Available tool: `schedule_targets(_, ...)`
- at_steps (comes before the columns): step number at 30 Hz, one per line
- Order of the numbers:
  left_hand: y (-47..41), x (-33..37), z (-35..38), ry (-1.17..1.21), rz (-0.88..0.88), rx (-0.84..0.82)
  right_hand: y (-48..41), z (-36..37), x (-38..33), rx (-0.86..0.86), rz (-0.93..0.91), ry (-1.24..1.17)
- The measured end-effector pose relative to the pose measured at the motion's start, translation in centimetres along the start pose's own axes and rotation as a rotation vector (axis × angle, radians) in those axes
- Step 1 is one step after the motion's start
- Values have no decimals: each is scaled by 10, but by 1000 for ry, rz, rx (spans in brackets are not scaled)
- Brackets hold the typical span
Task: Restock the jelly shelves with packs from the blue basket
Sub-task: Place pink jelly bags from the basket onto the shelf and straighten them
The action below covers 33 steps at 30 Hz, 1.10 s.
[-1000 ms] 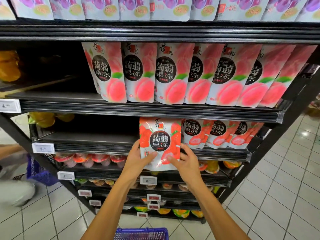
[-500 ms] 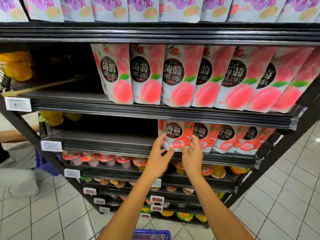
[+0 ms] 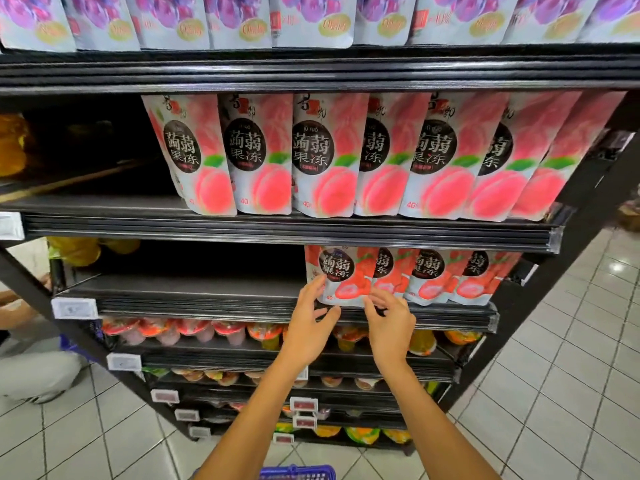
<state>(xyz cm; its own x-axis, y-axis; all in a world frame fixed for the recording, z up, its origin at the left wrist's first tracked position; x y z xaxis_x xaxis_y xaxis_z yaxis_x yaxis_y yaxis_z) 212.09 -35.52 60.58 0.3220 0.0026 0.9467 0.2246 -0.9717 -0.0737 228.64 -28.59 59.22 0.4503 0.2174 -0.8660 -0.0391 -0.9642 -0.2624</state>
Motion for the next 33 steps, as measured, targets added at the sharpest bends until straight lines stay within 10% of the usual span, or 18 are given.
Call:
schedule_targets(8, -2, -5, 4, 12, 48, 26, -2, -40, 27, 244, 120, -233)
schedule_targets(33, -2, 3, 22, 99, -12, -176, 16, -51, 50, 219, 339, -301)
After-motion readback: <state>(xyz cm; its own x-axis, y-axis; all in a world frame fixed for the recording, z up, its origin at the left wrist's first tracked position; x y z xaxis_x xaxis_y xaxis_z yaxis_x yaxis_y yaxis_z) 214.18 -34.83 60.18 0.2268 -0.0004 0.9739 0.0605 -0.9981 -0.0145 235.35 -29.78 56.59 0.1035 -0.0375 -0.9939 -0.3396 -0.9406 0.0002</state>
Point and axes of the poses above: each hand's wrist, its own y-axis away from the middle knuckle, its own z-axis out of the palm, x = y × z, the point moved 9 cm from there along -y, towards the middle knuckle, and after that the axes turned 4 degrees about -x, right-handed, at the moved point
